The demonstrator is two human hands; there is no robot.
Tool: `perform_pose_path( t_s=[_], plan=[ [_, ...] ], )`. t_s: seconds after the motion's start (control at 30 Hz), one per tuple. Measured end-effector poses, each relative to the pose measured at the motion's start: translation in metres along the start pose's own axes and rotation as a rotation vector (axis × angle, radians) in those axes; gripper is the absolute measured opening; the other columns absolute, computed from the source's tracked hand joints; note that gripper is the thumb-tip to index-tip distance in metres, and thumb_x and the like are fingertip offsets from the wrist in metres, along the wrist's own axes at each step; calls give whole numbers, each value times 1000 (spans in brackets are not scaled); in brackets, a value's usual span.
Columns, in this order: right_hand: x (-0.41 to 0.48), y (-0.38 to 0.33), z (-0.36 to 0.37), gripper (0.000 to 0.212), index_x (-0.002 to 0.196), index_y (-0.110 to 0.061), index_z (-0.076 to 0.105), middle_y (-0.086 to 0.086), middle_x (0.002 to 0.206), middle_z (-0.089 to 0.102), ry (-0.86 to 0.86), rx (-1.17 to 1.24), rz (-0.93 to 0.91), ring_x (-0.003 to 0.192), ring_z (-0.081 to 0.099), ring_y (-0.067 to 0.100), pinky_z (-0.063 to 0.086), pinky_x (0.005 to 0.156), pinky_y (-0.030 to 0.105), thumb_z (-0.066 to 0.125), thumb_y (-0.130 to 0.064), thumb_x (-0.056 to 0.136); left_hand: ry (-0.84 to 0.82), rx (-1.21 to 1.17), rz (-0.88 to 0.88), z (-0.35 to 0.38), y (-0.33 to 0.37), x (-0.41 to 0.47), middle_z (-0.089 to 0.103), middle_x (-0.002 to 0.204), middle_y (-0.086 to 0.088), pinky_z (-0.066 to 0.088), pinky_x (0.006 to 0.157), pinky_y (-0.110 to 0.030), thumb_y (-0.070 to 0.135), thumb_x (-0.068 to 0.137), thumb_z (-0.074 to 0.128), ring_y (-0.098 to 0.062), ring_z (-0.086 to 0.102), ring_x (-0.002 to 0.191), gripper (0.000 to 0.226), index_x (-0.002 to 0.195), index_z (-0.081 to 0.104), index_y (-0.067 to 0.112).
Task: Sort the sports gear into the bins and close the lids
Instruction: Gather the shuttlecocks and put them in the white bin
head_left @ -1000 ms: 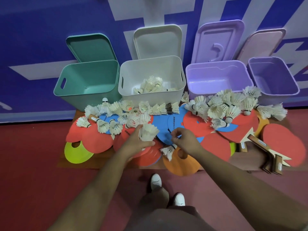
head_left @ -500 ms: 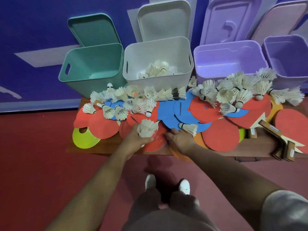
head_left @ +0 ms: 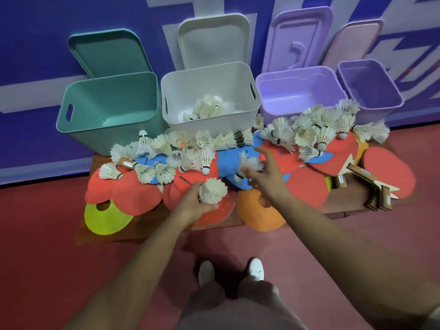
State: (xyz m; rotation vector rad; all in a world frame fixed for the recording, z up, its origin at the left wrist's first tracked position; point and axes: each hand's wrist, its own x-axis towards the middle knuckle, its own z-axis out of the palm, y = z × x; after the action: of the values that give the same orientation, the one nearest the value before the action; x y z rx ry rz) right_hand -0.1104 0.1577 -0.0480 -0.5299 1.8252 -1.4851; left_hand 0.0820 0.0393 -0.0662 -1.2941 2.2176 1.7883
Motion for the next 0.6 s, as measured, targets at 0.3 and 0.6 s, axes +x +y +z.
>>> perform_pose_path(
  t_s=[0.3,0.6],
  plan=[
    [-27,-10,28,26,95,-21,70,-4,95,69,-44,-244,-32,89,65,11,53,84,39,64,-45,87,-105,5,198,-1,14,16,66,112,7,50,96,-45,40,64,82,-13,64,107,58,111,50,50],
    [-38,-27,10,24,105,-20,70,-3,112,67,-10,6,38,108,59,10,49,89,24,53,-36,99,-131,-157,175,-4,10,27,65,123,4,47,103,-41,40,64,83,-12,62,114,81,134,44,28]
  ],
)
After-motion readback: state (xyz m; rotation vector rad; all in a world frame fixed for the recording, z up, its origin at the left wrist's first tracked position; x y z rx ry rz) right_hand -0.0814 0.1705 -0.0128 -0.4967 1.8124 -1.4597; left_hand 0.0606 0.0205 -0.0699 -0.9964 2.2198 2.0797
